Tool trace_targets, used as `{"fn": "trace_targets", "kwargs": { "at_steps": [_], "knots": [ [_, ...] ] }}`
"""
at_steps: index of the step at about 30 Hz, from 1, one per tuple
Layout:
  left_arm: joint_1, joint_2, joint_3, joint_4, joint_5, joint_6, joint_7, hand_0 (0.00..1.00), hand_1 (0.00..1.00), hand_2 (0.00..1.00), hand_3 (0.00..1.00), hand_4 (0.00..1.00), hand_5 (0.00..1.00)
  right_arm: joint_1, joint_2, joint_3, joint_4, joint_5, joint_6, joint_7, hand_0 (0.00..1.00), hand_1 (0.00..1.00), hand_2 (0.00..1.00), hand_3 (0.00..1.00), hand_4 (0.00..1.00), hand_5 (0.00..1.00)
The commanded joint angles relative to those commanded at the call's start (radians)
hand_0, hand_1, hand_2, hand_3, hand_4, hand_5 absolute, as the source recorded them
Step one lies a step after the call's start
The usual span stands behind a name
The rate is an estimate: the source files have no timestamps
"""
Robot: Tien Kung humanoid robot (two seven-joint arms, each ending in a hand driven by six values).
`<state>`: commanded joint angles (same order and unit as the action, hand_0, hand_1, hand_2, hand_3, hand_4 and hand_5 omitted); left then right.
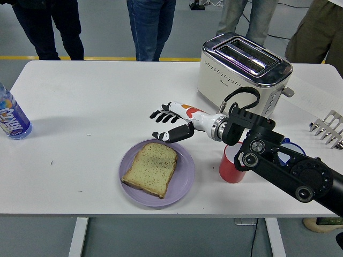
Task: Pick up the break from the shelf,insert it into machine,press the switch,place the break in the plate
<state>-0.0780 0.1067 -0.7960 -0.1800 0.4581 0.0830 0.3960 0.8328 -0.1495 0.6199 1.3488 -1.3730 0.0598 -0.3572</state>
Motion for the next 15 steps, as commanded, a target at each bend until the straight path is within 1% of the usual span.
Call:
{"fn": "trace_targets", "kwargs": {
  "at_steps": [2,3,8,9,11,14,15],
  "knots": [
    [0.0,0.0,0.0,0.0,-0.001,0.0,0.0,0.376,0.497,0.652,0.779,0.646,0.998,-0.003,-0.004,0.005,0.006,0.02,-0.008,0.008,0.779,0.761,0.75,0.789,0.711,0.277],
    [-0.001,0.0,0.002,0.0,-0.002,0.0,-0.001,0.376,0.498,0.653,0.779,0.645,0.998,-0.005,-0.008,0.01,0.012,0.044,-0.017,0.017,0.783,0.761,0.749,0.788,0.71,0.292],
    [-0.002,0.0,0.004,0.0,-0.006,0.0,-0.002,0.376,0.498,0.653,0.779,0.645,0.998,-0.017,-0.025,0.032,0.044,0.143,-0.055,0.056,0.783,0.761,0.749,0.788,0.71,0.292],
    [-0.002,0.0,0.004,0.0,-0.006,0.0,-0.002,0.375,0.497,0.653,0.779,0.646,0.998,-0.019,-0.029,0.036,0.05,0.158,-0.061,0.064,0.787,0.758,0.743,0.781,0.691,0.314],
    [-0.002,0.0,0.004,0.0,-0.007,0.0,-0.002,0.375,0.497,0.653,0.779,0.646,0.998,-0.021,-0.033,0.04,0.058,0.185,-0.07,0.076,0.787,0.758,0.743,0.781,0.691,0.314],
    [-0.002,0.0,0.002,0.0,-0.006,0.0,-0.002,0.375,0.497,0.653,0.779,0.646,0.998,-0.029,-0.046,0.06,0.085,0.273,-0.098,0.128,0.787,0.758,0.743,0.781,0.691,0.314],
    [-0.001,0.0,0.003,0.0,-0.007,0.0,-0.002,0.375,0.497,0.652,0.779,0.645,0.998,-0.03,-0.048,0.064,0.091,0.3,-0.102,0.14,0.788,0.751,0.735,0.76,0.643,0.297]
  ]
}}
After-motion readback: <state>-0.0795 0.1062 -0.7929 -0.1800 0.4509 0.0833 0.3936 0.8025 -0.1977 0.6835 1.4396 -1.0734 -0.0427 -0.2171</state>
